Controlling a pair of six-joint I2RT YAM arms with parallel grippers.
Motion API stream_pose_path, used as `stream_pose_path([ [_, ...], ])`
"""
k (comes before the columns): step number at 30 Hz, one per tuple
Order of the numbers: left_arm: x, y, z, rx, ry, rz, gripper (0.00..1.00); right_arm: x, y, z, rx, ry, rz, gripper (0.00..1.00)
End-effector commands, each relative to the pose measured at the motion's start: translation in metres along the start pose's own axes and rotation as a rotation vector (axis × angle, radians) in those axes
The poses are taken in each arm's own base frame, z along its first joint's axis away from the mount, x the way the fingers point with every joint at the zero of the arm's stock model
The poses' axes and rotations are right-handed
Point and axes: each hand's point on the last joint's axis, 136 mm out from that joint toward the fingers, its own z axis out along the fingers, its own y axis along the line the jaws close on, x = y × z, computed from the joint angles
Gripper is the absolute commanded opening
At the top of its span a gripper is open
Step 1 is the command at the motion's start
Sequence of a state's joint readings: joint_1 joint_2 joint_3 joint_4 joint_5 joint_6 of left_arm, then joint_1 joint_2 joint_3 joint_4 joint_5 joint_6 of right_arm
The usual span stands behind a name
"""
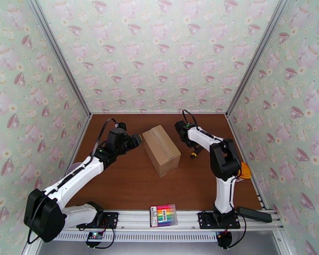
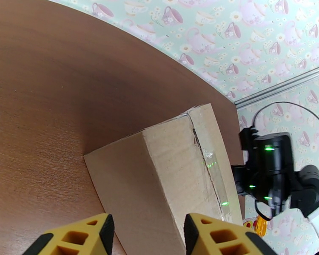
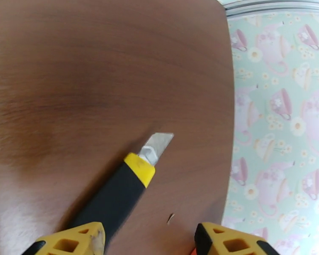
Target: Unpack the express box
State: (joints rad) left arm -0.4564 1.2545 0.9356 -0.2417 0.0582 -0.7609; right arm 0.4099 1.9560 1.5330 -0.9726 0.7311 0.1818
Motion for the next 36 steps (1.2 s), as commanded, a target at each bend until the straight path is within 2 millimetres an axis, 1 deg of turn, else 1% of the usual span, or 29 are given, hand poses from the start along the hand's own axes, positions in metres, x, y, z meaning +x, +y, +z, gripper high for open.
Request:
stream_pose_path([
  [1, -0.005, -0.008, -0.004, 0.039, -0.008, -0.011, 0.51, -0.018, -0.021, -0.049, -0.144, -0.105, 0.144, 0.61],
  [4, 0.001, -0.012, 0.002, 0.056, 0.024, -0.009, 0.52, -0.023, -0.023, -0.076, -0.263, -0.169, 0.203, 0.61],
  [6, 0.005, -0.017, 0.006, 0.071, 0.048, 0.001, 0.54, -0.024, -0.021, -0.095, -0.362, -0.216, 0.232, 0.62],
  [9, 0.014, -0.025, 0.015, 0.095, 0.097, 0.014, 0.57, -0.026, -0.014, -0.129, -0.514, -0.323, 0.26, 0.63],
  [10, 0.018, -0.028, 0.018, 0.103, 0.115, 0.014, 0.59, -0.025, -0.009, -0.14, -0.568, -0.363, 0.253, 0.65],
  [12, 0.024, -0.03, 0.022, 0.115, 0.138, 0.001, 0.63, -0.023, -0.004, -0.158, -0.633, -0.421, 0.249, 0.67],
  [14, 0.028, -0.033, 0.024, 0.137, 0.149, -0.012, 0.66, -0.02, 0.003, -0.171, -0.674, -0.459, 0.226, 0.69],
  [18, 0.033, -0.04, 0.021, 0.167, 0.153, -0.023, 0.67, -0.018, 0.017, -0.174, -0.718, -0.465, 0.215, 0.7],
  [20, 0.037, -0.043, 0.021, 0.177, 0.157, -0.027, 0.67, -0.02, 0.032, -0.176, -0.785, -0.47, 0.211, 0.71],
  [22, 0.044, -0.047, 0.024, 0.19, 0.162, -0.041, 0.67, -0.024, 0.049, -0.184, -0.889, -0.485, 0.205, 0.73],
  [25, 0.053, -0.047, 0.028, 0.192, 0.173, -0.057, 0.67, -0.03, 0.063, -0.192, -0.976, -0.507, 0.2, 0.77],
  [27, 0.057, -0.048, 0.03, 0.194, 0.18, -0.061, 0.67, -0.031, 0.071, -0.193, -1.008, -0.5, 0.193, 0.8],
  [28, 0.058, -0.048, 0.031, 0.194, 0.181, -0.06, 0.67, -0.031, 0.075, -0.191, -1.019, -0.494, 0.186, 0.84],
  [29, 0.06, -0.047, 0.032, 0.189, 0.185, -0.059, 0.67, -0.032, 0.076, -0.189, -1.013, -0.487, 0.188, 0.85],
  [30, 0.061, -0.047, 0.033, 0.186, 0.186, -0.059, 0.67, -0.031, 0.079, -0.184, -1.002, -0.474, 0.186, 0.86],
  [32, 0.061, -0.046, 0.035, 0.179, 0.185, -0.057, 0.67, -0.028, 0.085, -0.181, -1.018, -0.459, 0.169, 0.86],
  [36, 0.062, -0.044, 0.039, 0.17, 0.18, -0.06, 0.67, -0.024, 0.091, -0.182, -1.057, -0.448, 0.18, 0.86],
])
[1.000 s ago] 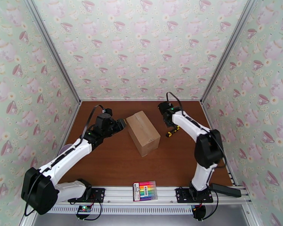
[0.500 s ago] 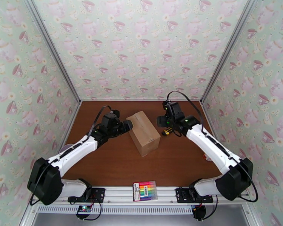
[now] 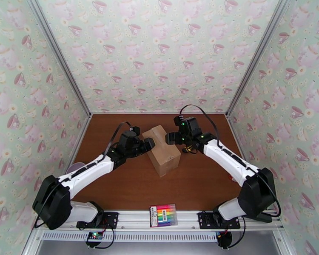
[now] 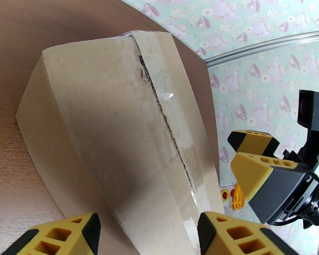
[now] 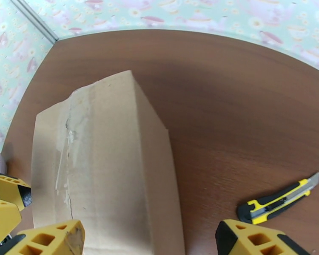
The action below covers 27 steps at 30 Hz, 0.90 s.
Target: Unpack the express box
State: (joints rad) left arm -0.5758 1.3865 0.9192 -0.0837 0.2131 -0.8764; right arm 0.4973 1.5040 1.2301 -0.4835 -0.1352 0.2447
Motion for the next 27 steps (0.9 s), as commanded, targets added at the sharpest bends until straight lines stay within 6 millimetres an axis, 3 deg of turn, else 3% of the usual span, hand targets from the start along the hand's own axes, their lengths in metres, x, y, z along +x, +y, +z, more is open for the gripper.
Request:
stream_pose_path([
  [1, 0.001, 0.004, 0.006, -0.004, -0.009, -0.009, 0.67, 0.005, 0.009, 0.003, -0.063, 0.005, 0.028, 0.86],
  [7, -0.002, 0.005, 0.011, -0.014, -0.013, -0.004, 0.67, 0.016, 0.021, 0.004, -0.138, 0.015, 0.085, 0.83],
  [23, -0.004, 0.015, 0.016, -0.071, -0.014, 0.026, 0.67, 0.033, 0.056, -0.022, -0.239, 0.014, 0.106, 0.82],
  [27, -0.002, 0.019, 0.018, -0.083, -0.011, 0.024, 0.67, 0.035, 0.048, -0.025, -0.187, 0.013, 0.099, 0.82],
])
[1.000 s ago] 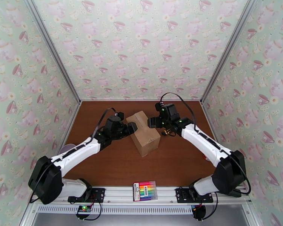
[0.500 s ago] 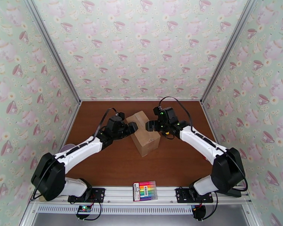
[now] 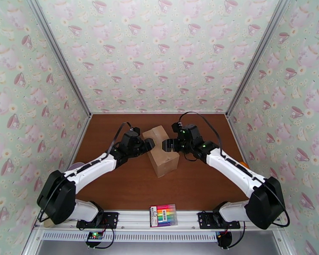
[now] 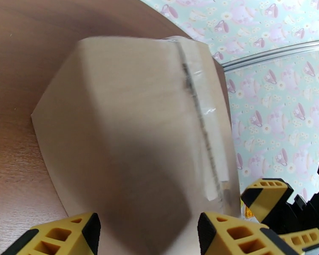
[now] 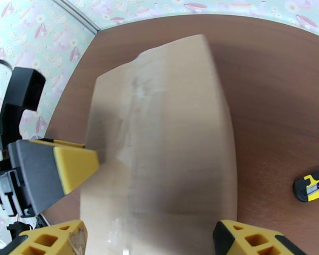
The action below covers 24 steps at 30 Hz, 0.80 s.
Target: Unpack the express box
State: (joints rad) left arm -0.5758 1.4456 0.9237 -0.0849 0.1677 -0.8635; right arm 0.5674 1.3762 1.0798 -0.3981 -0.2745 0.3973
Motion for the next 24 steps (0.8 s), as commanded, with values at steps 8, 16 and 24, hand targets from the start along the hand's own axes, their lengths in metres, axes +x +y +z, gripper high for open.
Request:
stream_pose_path([
  [8, 0.003, 0.01, 0.01, -0.038, 0.008, 0.018, 0.67, -0.003, -0.023, -0.014, 0.301, 0.003, -0.144, 0.81],
  [16, 0.016, 0.03, 0.015, -0.113, 0.043, 0.008, 0.66, -0.005, -0.006, 0.01, 0.388, 0.049, -0.292, 0.81],
  [24, 0.025, 0.042, 0.017, -0.141, 0.062, -0.001, 0.65, -0.009, -0.016, 0.021, 0.479, 0.045, -0.329, 0.81],
])
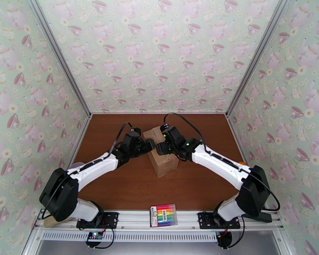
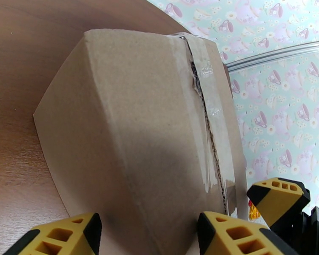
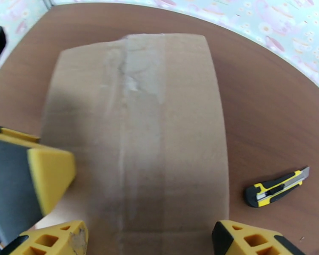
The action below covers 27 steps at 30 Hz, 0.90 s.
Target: Unpack the express box
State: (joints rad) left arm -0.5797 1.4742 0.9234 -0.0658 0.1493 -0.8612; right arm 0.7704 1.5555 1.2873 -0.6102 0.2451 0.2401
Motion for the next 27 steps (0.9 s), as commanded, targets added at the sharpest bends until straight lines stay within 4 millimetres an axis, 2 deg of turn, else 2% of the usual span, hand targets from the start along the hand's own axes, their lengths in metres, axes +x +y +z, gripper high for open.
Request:
stream_pose_path([
  [1, 0.025, 0.038, 0.011, -0.127, 0.072, -0.003, 0.65, -0.006, -0.01, 0.003, 0.077, -0.007, -0.031, 0.81],
  [14, 0.035, 0.051, 0.012, -0.166, 0.094, -0.01, 0.64, 0.014, -0.029, 0.02, 0.232, 0.054, -0.08, 0.8],
  [27, 0.034, 0.058, 0.007, -0.207, 0.092, 0.002, 0.64, 0.0, -0.046, -0.002, 0.314, -0.007, -0.062, 0.79],
])
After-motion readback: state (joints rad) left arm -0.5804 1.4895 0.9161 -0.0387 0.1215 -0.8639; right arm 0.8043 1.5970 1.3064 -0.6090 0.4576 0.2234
